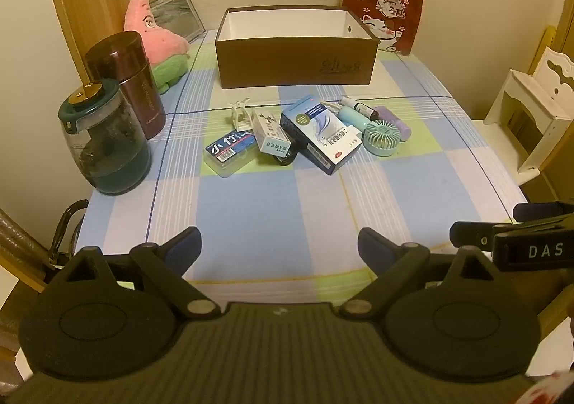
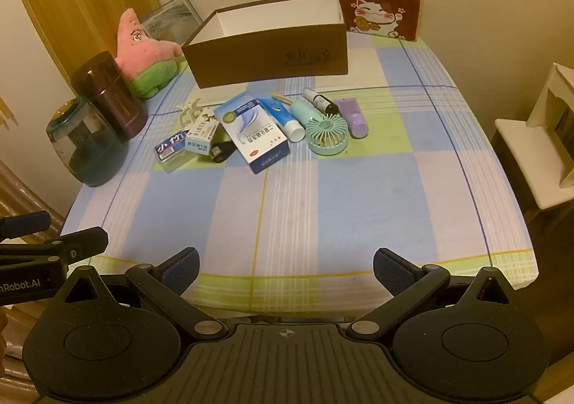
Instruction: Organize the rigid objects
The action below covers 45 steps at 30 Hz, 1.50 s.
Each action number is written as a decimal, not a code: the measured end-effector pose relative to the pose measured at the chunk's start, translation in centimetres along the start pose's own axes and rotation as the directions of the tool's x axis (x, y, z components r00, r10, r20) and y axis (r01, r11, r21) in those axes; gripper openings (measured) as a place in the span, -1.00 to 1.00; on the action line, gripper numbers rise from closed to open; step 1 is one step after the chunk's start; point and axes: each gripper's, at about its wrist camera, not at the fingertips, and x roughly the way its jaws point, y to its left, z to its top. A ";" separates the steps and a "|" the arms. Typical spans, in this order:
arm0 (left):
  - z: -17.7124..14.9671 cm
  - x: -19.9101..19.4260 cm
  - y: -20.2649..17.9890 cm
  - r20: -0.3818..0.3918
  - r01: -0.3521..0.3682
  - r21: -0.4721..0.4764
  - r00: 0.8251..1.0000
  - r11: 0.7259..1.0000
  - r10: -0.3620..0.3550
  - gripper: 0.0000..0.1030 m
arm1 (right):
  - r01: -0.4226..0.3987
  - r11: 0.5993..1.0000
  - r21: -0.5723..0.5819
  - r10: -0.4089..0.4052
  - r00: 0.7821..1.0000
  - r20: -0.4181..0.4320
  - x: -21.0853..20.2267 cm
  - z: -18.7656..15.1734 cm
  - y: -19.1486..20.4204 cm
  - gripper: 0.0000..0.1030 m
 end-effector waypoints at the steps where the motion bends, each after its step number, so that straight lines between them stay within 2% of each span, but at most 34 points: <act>1: 0.0 0.3 -0.2 0.000 0.000 0.000 1.000 1.000 0.000 0.81 | 0.000 1.000 -0.001 0.000 1.000 0.000 0.1 -0.1 -0.1 1.00; 45: 0.4 0.7 -0.3 -0.002 0.004 -0.001 1.000 1.000 -0.004 0.81 | 0.002 1.000 -0.002 -0.002 1.000 -0.008 0.6 0.4 -0.3 1.00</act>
